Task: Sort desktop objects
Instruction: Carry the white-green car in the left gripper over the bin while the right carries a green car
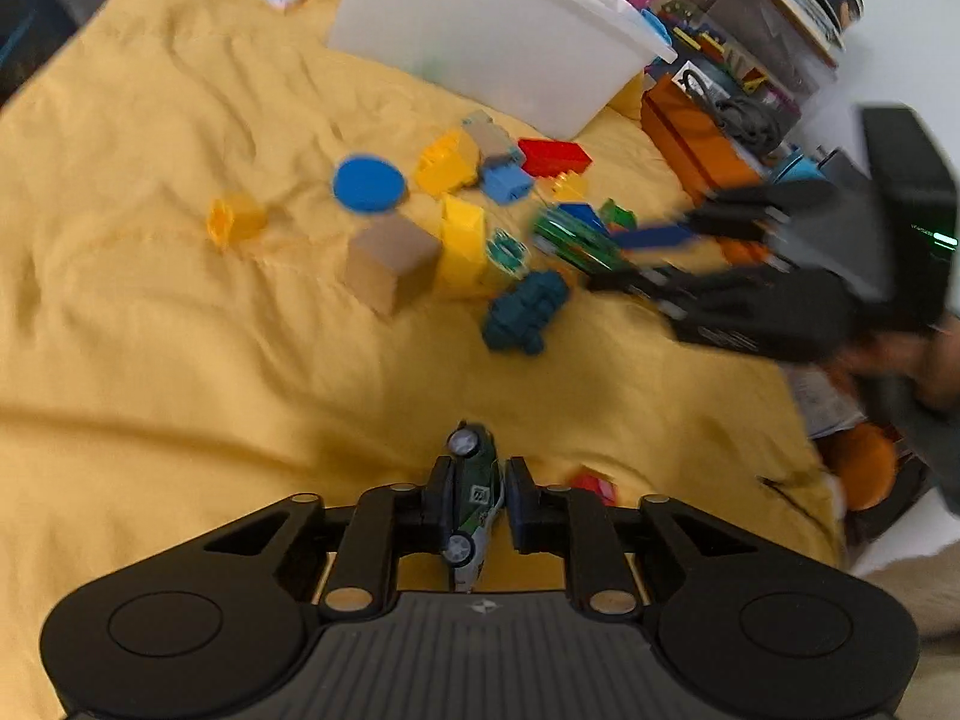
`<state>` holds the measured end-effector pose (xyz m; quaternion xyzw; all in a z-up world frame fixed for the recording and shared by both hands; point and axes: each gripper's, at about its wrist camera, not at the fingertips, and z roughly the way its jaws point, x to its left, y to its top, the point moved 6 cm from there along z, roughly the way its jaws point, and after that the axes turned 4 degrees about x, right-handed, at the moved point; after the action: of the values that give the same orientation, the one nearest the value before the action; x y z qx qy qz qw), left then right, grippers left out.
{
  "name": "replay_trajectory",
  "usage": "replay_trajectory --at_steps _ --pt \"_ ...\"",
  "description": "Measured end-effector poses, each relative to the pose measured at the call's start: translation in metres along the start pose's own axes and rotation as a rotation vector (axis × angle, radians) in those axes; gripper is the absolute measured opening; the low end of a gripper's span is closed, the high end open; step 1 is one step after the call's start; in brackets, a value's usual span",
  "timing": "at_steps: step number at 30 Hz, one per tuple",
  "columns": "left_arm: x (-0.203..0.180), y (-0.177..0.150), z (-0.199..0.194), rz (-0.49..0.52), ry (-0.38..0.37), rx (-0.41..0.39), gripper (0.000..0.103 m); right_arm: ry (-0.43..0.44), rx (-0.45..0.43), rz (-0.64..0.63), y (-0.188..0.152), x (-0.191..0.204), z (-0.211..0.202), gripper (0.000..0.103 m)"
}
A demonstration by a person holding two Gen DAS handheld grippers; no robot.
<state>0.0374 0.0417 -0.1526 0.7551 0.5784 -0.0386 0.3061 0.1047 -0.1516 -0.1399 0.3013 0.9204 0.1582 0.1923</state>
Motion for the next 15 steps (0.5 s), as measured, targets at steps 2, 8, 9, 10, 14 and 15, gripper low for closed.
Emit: replay_trajectory --at_steps 2,8,9,10,14,15 --pt "0.001 0.007 -0.002 0.061 0.092 -0.003 0.036 -0.004 0.025 0.119 -0.016 -0.002 -0.010 0.033" --pt "-0.014 0.006 -0.025 0.203 0.230 -0.019 0.063 0.111 0.083 0.336 -0.050 0.016 -0.020 0.034" --pt "-0.018 0.002 -0.025 0.215 0.234 -0.014 0.063 0.114 0.092 0.348 -0.053 0.020 -0.019 0.038" --pt "-0.020 -0.002 -0.026 0.225 0.247 -0.009 0.063 0.115 0.102 0.359 -0.055 0.021 -0.018 0.041" --pt "-0.024 -0.016 -0.009 0.239 0.273 0.025 0.060 0.102 0.089 0.400 -0.059 0.023 -0.023 0.047" --pt "-0.025 -0.018 -0.006 0.235 0.269 0.031 0.058 0.093 0.085 0.404 -0.059 0.022 -0.024 0.047"
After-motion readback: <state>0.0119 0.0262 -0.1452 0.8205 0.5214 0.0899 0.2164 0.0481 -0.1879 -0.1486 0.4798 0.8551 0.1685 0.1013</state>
